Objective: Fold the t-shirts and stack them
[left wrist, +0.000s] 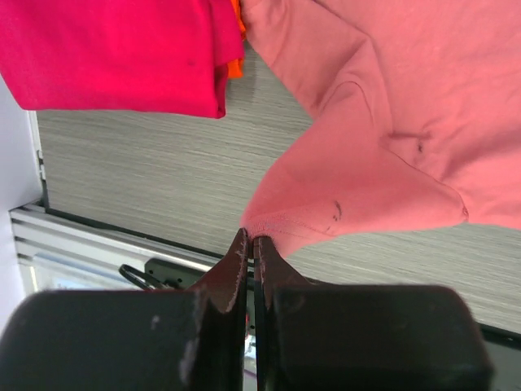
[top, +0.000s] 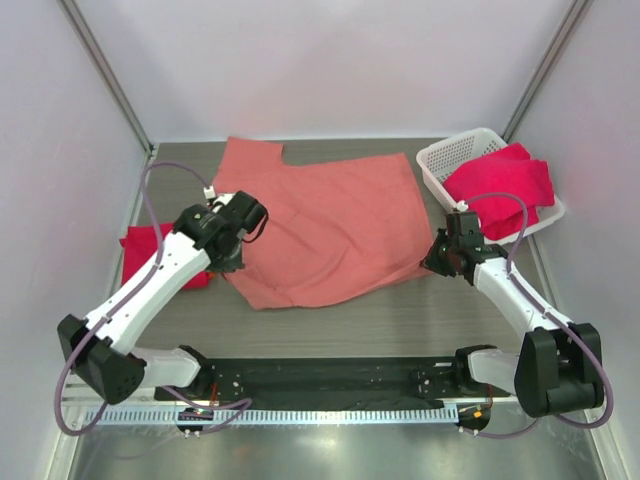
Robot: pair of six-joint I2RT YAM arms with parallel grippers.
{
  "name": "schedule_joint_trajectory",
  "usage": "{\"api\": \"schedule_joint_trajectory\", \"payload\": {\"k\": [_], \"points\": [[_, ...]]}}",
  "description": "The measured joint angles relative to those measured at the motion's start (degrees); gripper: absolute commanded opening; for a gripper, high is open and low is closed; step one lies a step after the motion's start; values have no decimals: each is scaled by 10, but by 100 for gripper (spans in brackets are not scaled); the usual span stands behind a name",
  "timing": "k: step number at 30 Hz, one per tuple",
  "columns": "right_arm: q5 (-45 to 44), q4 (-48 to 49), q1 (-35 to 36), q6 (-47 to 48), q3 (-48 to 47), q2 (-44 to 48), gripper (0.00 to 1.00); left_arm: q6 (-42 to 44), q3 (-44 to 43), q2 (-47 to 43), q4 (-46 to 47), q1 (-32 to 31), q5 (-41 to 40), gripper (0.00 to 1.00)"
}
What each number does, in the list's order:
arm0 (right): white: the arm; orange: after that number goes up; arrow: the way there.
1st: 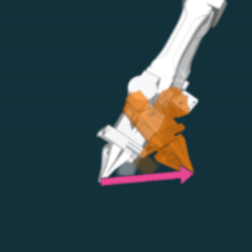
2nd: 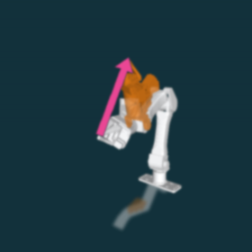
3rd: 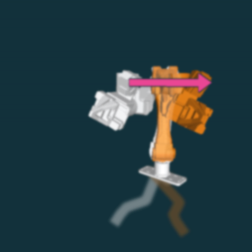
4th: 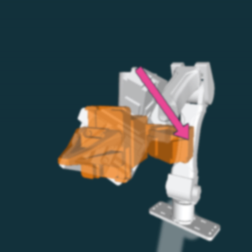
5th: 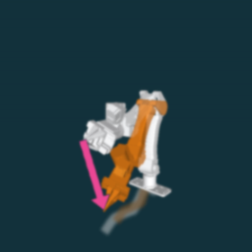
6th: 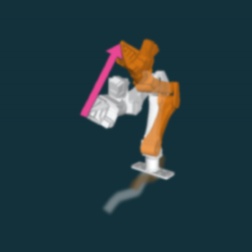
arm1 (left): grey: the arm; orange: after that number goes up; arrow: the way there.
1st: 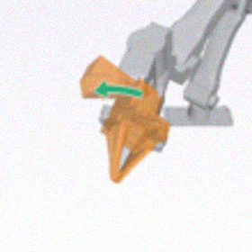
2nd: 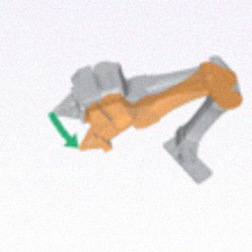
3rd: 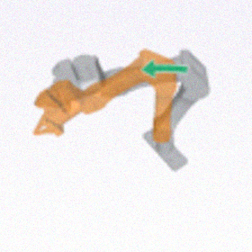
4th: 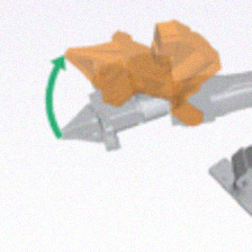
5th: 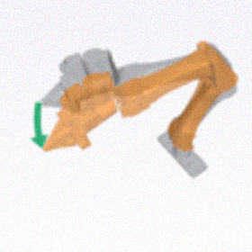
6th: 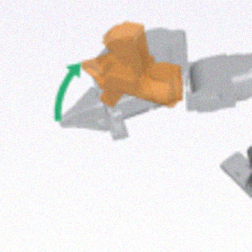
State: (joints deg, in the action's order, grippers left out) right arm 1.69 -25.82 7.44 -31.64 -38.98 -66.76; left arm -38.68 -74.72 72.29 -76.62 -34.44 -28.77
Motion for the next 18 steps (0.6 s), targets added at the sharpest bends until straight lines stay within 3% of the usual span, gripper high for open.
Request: {"api": "schedule_joint_trajectory", "payload": {"k": [4,10,18], "points": [[-19,0,0,1,-31,-30,1,19,-9,38,-3,0,1,1],[-32,1,0,2,-93,-76,1,46,-89,85,-4,5,-8,1],[-43,5,0,1,-160,-154,1,82,-174,163,-5,52,-22,1]]}}
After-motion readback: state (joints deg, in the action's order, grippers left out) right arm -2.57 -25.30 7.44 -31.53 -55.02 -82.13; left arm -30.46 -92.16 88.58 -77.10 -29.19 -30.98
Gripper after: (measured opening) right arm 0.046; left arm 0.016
